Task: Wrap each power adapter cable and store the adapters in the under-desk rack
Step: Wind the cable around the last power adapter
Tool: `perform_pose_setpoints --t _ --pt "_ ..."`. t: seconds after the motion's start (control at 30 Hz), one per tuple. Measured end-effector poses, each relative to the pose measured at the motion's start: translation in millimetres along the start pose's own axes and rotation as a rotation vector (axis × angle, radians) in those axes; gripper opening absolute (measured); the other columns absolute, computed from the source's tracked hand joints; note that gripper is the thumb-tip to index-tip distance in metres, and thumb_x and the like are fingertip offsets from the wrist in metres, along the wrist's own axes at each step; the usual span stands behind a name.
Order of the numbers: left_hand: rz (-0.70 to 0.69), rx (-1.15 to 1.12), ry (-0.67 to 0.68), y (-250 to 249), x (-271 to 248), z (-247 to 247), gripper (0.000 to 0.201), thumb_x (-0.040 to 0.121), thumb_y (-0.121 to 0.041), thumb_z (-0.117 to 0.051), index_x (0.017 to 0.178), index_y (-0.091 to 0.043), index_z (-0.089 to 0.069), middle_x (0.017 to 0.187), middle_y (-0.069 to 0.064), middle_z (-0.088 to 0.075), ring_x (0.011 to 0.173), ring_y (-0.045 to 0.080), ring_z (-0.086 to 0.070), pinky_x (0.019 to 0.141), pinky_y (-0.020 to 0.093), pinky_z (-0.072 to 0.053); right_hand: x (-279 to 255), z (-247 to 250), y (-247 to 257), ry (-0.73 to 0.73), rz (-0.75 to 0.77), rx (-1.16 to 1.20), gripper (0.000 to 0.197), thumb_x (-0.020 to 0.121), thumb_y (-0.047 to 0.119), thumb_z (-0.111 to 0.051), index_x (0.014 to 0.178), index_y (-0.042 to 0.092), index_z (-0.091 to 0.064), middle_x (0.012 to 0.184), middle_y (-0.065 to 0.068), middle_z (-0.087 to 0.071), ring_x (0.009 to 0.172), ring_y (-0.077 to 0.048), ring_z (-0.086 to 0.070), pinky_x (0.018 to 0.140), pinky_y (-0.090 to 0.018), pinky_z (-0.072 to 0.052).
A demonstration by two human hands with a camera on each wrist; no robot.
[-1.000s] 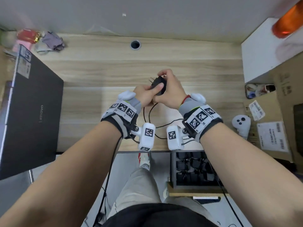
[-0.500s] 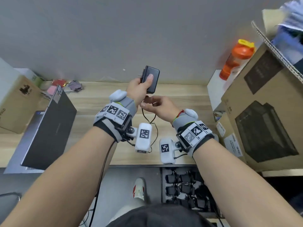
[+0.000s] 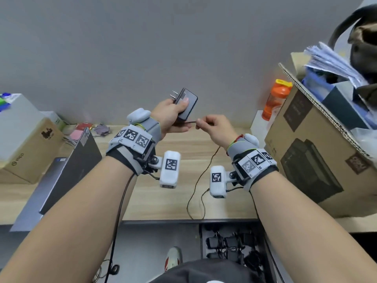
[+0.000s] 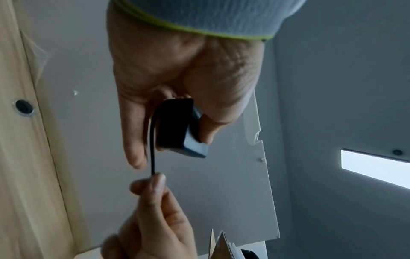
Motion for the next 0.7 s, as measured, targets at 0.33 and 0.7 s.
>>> perform_pose_setpoints --t 0.33,0.7 --pt "-0.033 0.172 0.076 -6 -15 10 0.032 0.095 -0.036 -0.061 0.109 -0.007 -0.060 0.089 0.012 -0.064 0.060 0.020 -0.064 0.056 0.027 -0.057 0 18 35 -0.014 -0.039 0.084 0.056 0.093 0.052 -0.057 0.082 -0.001 -0.070 0.050 0.010 -0.028 0.046 -0.006 -0.026 0.051 -0.023 -0.025" --pt "-0.020 0.204 0.090 -10 -23 22 0.034 0.094 -0.029 -0.064 0.118 -0.005 -0.057 0.091 0.012 -0.065 0.058 0.015 -0.067 0.051 0.022 -0.053 0 20 46 -0.090 -0.003 0.120 0.038 0.094 0.044 -0.059 0.090 0.010 -0.076 0.047 0.017 -0.049 0.049 0.003 -0.045 0.049 -0.009 -0.034"
Point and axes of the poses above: each hand's wrist, its own x-axis towards the middle knuckle, its own z-axis out of the back of the hand, y = z × x, the point moved 6 cm from there along x, towards the middle knuckle
